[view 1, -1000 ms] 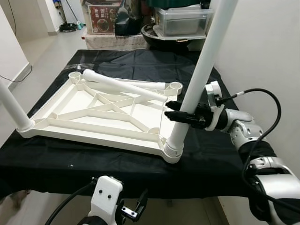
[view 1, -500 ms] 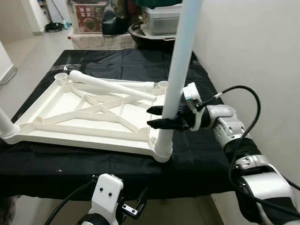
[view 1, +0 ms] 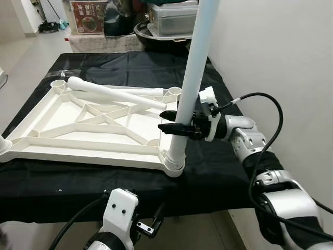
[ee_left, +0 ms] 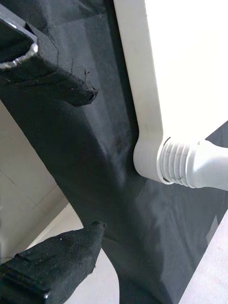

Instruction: Building children table

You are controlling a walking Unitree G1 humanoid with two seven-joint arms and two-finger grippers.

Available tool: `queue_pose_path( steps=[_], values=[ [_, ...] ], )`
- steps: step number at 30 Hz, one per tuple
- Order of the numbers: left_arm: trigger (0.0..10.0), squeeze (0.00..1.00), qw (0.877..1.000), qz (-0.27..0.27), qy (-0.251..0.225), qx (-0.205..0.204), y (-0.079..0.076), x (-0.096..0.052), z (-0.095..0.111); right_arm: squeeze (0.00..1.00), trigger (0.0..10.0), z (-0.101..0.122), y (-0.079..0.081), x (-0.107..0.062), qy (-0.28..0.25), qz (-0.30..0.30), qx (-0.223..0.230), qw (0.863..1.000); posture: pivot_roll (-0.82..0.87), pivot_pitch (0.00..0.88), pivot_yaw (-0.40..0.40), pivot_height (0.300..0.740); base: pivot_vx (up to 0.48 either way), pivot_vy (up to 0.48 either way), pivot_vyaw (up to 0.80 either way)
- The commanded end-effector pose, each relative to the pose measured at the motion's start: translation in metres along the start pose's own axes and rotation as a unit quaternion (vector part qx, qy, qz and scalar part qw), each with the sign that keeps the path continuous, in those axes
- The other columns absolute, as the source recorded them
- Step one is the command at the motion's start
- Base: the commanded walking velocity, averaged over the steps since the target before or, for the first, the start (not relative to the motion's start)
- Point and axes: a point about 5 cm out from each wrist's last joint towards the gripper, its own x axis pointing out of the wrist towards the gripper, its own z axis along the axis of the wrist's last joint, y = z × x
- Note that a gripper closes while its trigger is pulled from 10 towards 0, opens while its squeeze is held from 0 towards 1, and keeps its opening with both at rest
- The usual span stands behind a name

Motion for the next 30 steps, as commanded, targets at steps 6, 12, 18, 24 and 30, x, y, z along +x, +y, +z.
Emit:
queue_pose_path(
  steps=[6, 12, 18, 24, 30],
  values=[
    [10.0, 0.0, 1.0, 0.002, 0.007, 0.002, 0.003, 0.002, -0.004, 0.0, 10.0, -0.045, 0.014, -0.001, 0.077, -0.02, 0.06, 0.995, 0.18, 0.147, -0.057, 0.74, 0.0, 0.0, 0.0],
    [10.0, 0.0, 1.0, 0.003, 0.006, 0.004, 0.003, 0.003, -0.004, 0.0, 10.0, -0.044, 0.014, 0.007, 0.085, -0.043, 0.053, 0.994, 0.18, 0.14, -0.058, 0.74, 0.0, 0.0, 0.0],
    [10.0, 0.0, 1.0, 0.005, 0.001, 0.01, 0.006, 0.006, -0.002, 0.0, 10.0, -0.042, 0.014, 0.015, 0.096, -0.085, 0.047, 0.991, 0.18, 0.127, -0.056, 0.74, 0.0, 0.0, 0.0],
    [10.0, 0.0, 1.0, 0.004, -0.003, 0.014, 0.007, 0.008, -0.002, 0.0, 10.0, -0.045, 0.016, 0.015, 0.115, -0.091, 0.043, 0.988, 0.17, 0.119, -0.055, 0.74, 0.0, 0.0, 0.0],
    [10.0, 0.0, 1.0, 0.003, -0.005, 0.019, 0.006, 0.01, -0.002, 0.0, 10.0, -0.048, 0.013, 0.009, 0.132, -0.134, 0.042, 0.981, 0.17, 0.113, -0.059, 0.74, 0.0, 0.0, 0.0]
  ],
)
